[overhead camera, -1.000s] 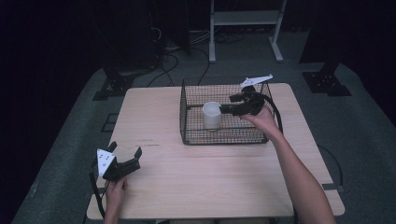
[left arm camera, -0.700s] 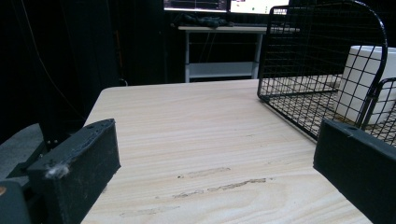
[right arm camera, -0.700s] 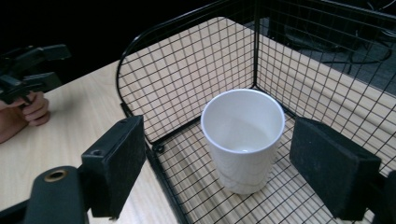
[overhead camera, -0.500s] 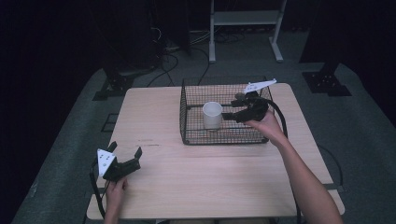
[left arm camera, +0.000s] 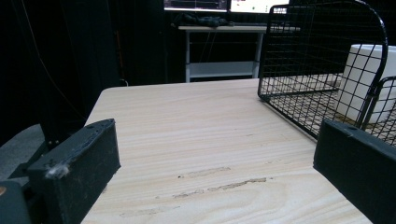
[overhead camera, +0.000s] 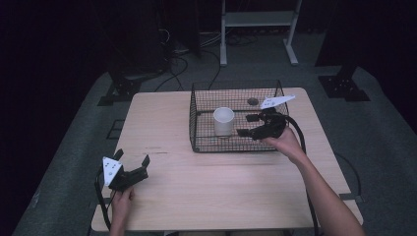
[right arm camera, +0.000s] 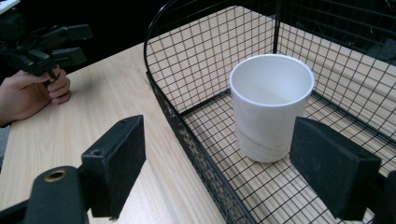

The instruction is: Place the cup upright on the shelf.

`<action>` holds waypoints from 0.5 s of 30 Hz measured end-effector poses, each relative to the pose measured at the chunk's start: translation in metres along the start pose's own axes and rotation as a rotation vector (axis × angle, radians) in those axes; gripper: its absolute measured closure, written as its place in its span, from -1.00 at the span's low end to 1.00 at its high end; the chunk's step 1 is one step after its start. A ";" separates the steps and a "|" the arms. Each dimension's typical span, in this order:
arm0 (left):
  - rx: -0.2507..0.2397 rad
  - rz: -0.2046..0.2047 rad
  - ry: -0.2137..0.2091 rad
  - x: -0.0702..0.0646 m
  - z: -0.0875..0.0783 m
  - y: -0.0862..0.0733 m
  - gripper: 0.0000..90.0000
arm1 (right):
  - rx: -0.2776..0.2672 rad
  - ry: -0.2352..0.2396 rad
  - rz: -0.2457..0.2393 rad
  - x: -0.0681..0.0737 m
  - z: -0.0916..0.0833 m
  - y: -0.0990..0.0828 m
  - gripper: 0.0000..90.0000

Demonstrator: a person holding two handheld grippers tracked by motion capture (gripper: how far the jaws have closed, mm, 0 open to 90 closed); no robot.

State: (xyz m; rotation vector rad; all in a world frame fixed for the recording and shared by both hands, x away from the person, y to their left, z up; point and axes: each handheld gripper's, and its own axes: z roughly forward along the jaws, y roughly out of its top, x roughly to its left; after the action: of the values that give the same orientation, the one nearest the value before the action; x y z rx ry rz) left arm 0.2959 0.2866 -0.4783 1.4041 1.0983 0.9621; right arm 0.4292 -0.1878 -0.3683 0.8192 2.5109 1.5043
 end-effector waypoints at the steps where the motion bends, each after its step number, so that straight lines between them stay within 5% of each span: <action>1: 0.000 0.000 0.000 0.000 0.000 0.000 -1.00 | 0.001 0.001 -0.003 0.001 0.000 -0.002 -0.61; 15: 0.001 0.003 0.002 0.000 0.000 0.000 -1.00 | -0.002 0.031 -0.021 0.017 -0.009 -0.020 -0.61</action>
State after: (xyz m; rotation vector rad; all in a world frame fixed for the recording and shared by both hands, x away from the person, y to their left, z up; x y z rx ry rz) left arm 0.2959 0.2862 -0.4783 1.4068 1.0984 0.9653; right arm 0.4040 -0.1937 -0.3780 0.7723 2.5312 1.5250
